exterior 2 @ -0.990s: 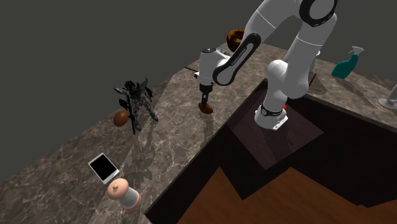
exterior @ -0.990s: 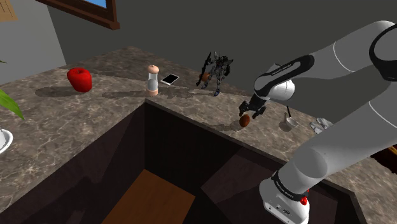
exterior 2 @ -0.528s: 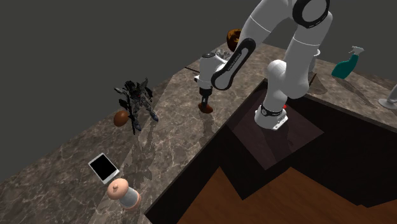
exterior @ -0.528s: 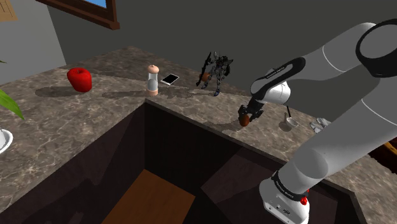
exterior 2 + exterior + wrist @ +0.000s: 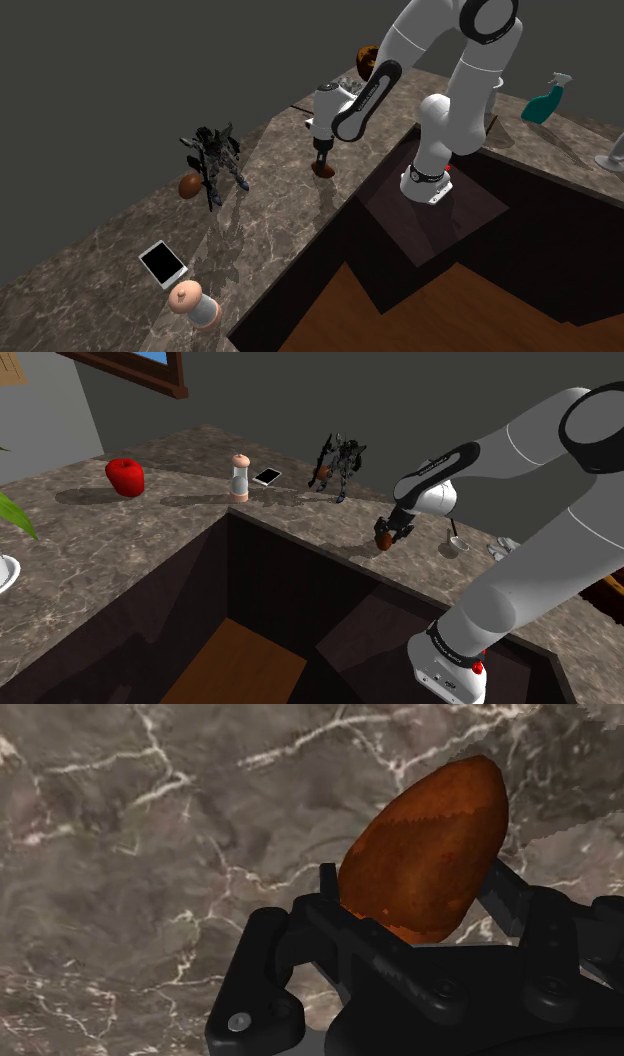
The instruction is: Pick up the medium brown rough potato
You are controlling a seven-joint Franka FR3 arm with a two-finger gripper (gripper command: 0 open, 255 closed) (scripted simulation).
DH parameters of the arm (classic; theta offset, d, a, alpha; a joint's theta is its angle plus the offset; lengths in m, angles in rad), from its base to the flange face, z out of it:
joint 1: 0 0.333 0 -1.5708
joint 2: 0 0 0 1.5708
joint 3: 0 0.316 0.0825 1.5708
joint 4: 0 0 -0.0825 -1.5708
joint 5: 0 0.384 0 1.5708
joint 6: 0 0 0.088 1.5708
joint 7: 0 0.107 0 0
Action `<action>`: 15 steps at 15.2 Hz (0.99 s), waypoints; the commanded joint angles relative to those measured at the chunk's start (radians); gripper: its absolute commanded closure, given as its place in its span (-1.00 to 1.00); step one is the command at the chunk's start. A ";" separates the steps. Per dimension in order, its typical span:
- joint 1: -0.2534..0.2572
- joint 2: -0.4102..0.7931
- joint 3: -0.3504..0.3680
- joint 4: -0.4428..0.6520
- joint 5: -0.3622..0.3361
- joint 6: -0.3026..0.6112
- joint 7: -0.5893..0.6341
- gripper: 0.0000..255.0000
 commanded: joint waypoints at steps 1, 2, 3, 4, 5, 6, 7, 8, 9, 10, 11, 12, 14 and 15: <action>-0.003 -0.018 0.001 -0.002 -0.017 -0.016 0.013 1.00; -0.007 -0.034 0.002 -0.001 -0.032 -0.032 0.024 1.00; -0.011 -0.050 0.003 0.001 -0.046 -0.049 0.035 1.00; -0.015 -0.066 0.005 0.002 -0.058 -0.065 0.045 1.00; -0.018 -0.082 0.006 0.004 -0.070 -0.082 0.055 1.00; -0.022 -0.097 0.008 0.007 -0.081 -0.098 0.063 1.00; -0.026 -0.112 0.011 0.009 -0.090 -0.115 0.071 1.00; -0.029 -0.126 0.013 0.012 -0.099 -0.132 0.079 1.00; -0.032 -0.141 0.015 0.016 -0.107 -0.149 0.086 1.00; -0.035 -0.155 0.017 0.019 -0.114 -0.166 0.092 1.00; -0.038 -0.168 0.020 0.023 -0.121 -0.182 0.098 1.00; -0.041 -0.181 0.022 0.027 -0.127 -0.199 0.104 1.00; -0.046 -0.207 0.027 0.036 -0.138 -0.233 0.114 1.00; -0.048 -0.219 0.029 0.041 -0.143 -0.249 0.119 1.00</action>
